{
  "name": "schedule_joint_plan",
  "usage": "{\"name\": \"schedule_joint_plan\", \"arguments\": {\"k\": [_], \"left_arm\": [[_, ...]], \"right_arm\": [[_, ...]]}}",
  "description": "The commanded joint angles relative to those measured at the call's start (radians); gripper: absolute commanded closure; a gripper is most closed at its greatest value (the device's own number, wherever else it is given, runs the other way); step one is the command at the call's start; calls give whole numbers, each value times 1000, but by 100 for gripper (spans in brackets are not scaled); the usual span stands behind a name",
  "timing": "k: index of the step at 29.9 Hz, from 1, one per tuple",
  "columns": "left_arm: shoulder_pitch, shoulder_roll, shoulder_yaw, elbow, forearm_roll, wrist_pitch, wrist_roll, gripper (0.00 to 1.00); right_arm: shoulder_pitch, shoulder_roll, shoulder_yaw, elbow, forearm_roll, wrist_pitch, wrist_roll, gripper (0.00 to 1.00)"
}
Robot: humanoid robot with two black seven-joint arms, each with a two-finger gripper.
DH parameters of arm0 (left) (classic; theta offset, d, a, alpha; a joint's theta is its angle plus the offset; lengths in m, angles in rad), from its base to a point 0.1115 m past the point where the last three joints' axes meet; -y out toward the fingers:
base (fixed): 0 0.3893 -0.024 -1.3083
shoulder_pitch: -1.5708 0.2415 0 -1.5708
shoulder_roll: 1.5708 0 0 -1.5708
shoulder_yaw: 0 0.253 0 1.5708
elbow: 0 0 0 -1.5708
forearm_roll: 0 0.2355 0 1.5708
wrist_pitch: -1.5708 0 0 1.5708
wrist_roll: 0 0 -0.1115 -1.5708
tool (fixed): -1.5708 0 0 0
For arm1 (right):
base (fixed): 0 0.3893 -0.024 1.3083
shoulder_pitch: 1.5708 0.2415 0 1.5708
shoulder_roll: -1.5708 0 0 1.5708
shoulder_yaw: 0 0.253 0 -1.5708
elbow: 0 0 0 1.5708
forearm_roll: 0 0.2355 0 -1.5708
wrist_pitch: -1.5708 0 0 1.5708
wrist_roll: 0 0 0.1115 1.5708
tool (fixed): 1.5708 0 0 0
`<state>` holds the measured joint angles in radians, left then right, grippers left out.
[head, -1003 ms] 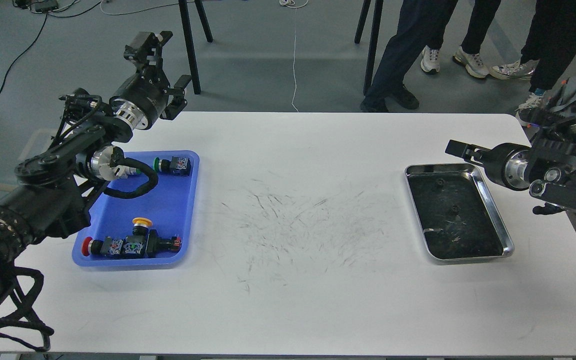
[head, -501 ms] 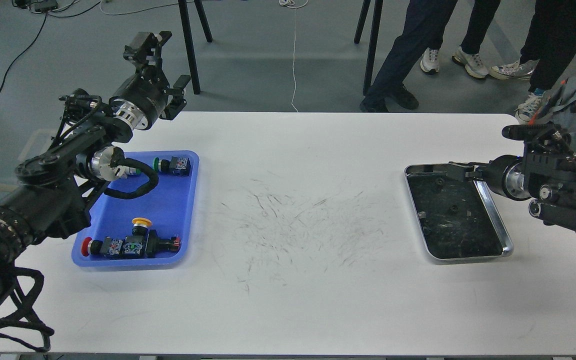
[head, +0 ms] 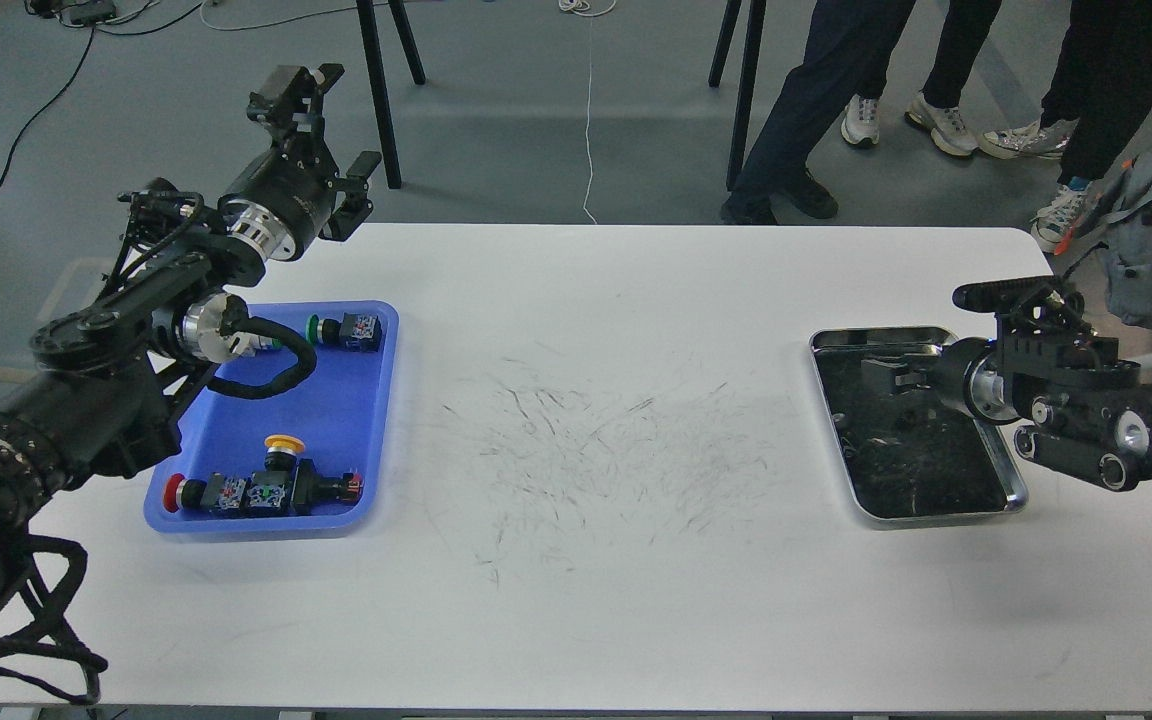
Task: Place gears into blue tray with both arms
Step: 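Reach the right gripper into the metal tray and grasp a black gear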
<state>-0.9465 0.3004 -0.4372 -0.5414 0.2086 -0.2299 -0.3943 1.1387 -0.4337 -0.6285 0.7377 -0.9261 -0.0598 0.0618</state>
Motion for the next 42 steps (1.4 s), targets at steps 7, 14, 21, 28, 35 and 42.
{"name": "schedule_joint_plan", "arguments": {"k": [7, 14, 21, 28, 35, 42], "left_arm": [[2, -1, 0, 0, 2, 1, 0, 0], [3, -3, 0, 1, 5, 6, -1, 0], [3, -7, 0, 1, 6, 7, 0, 0], [3, -7, 2, 1, 6, 6, 0, 0], [5, -7, 2, 1, 8, 7, 0, 0], [3, -12, 2, 5, 9, 7, 0, 0]], "right_arm": [[-25, 33, -5, -46, 0, 6, 38, 15], [-36, 43, -4, -73, 1, 8, 49, 23], [-36, 58, -4, -106, 3, 6, 50, 25], [-37, 61, -4, -109, 3, 12, 65, 40], [-36, 61, -4, -109, 1, 43, 90, 54], [-34, 59, -4, -112, 0, 58, 104, 74]]}}
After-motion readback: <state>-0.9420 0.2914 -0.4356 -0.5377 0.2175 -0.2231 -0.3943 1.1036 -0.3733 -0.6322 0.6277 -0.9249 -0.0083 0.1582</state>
